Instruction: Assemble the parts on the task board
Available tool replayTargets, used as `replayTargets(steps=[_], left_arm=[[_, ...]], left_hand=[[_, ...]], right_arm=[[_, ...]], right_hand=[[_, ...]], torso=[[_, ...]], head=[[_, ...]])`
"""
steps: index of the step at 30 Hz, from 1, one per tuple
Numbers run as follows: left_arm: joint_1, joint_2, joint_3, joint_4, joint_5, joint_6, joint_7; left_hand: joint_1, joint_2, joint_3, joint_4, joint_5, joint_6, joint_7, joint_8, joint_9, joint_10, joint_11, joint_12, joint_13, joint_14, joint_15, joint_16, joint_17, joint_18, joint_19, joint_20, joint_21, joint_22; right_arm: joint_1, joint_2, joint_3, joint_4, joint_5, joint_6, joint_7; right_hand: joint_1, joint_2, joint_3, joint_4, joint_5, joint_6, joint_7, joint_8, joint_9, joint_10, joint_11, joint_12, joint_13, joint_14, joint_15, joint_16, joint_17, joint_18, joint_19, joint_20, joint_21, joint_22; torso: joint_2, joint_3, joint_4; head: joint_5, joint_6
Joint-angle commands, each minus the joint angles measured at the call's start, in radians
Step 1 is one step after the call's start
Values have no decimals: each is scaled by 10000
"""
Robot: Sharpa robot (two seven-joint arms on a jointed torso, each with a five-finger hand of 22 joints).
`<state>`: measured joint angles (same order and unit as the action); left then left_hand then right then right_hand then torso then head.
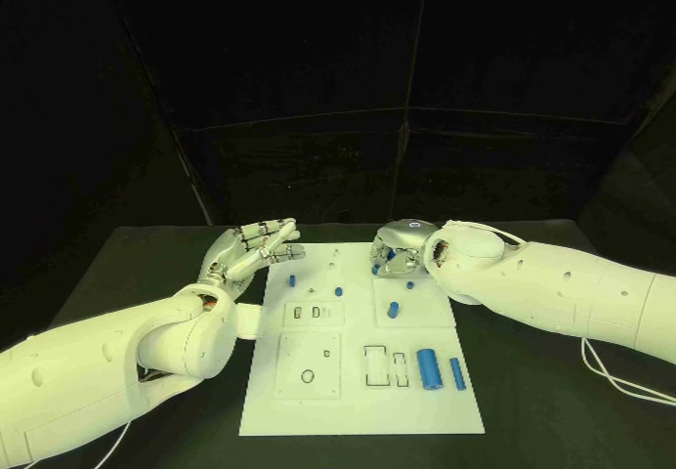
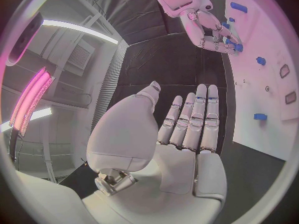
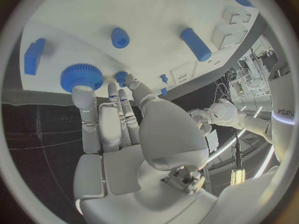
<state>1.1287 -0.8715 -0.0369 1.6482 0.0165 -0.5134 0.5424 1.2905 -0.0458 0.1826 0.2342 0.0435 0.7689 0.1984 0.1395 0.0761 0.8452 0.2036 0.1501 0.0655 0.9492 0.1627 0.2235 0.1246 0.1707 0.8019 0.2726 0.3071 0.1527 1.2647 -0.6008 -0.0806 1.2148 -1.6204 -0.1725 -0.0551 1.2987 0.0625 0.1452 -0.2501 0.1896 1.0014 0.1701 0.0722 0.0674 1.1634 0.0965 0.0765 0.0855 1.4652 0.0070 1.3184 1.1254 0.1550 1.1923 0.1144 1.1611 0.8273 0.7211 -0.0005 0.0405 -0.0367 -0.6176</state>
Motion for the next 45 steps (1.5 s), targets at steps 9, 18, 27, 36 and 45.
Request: replayTargets(steps=[9,18,27,36,45], left_arm=[[45,-27,10,18,-82,160,0],[63,-40,10,34,-82,169,-13],[74,-45,10,33,-82,174,-29],[89,-87,10,22,-82,189,-55],[101,-113,10,-29,-82,208,-72]], left_hand=[[88,44,-25,-83,37,89,517,-21,-28,50,46,-101,-26,39,8,-107,-24,106,64,-16,37,-21],[94,52,-33,-96,37,78,527,-37,-38,37,53,-126,-28,42,12,-122,-28,104,69,-16,31,-27],[99,56,-34,-102,37,80,529,-42,-41,31,56,-137,-30,43,13,-128,-30,103,71,-16,29,-29],[127,79,-39,-135,37,53,539,-73,-59,15,65,-178,-30,55,18,-151,-36,99,79,-16,18,-40],[132,83,-41,-142,37,34,544,-84,-65,9,67,-189,-30,58,19,-156,-37,99,81,-15,15,-43]], right_arm=[[20,112,7,-158,-4,452,92],[18,194,6,-252,12,508,156],[17,204,5,-266,118,375,197],[16,23,6,-3,486,-532,276],[20,220,18,18,713,-1714,78]], right_hand=[[-33,56,320,-27,-88,184,13,-8,7,82,11,-19,-50,375,40,163,70,-163,27,8,191,152],[-23,115,790,-61,-103,378,-16,-2,8,220,-18,-33,-85,363,25,288,156,-186,31,6,406,380],[-163,96,1025,43,-156,591,-66,42,25,414,-71,3,-80,353,-8,337,158,-223,116,-11,601,636],[-378,43,1282,320,-9,994,-237,161,61,849,-243,115,-9,385,-138,494,330,-268,255,-116,841,943],[-500,-7,1390,503,27,1101,-291,177,63,968,-285,116,16,397,-176,558,397,-286,289,-158,917,1037]], torso=[[25,0,5],[41,2,1],[30,-5,-8],[17,-13,-36],[44,-7,7]], head=[[0,-66],[13,-86],[21,-117],[43,-72],[46,-5]])
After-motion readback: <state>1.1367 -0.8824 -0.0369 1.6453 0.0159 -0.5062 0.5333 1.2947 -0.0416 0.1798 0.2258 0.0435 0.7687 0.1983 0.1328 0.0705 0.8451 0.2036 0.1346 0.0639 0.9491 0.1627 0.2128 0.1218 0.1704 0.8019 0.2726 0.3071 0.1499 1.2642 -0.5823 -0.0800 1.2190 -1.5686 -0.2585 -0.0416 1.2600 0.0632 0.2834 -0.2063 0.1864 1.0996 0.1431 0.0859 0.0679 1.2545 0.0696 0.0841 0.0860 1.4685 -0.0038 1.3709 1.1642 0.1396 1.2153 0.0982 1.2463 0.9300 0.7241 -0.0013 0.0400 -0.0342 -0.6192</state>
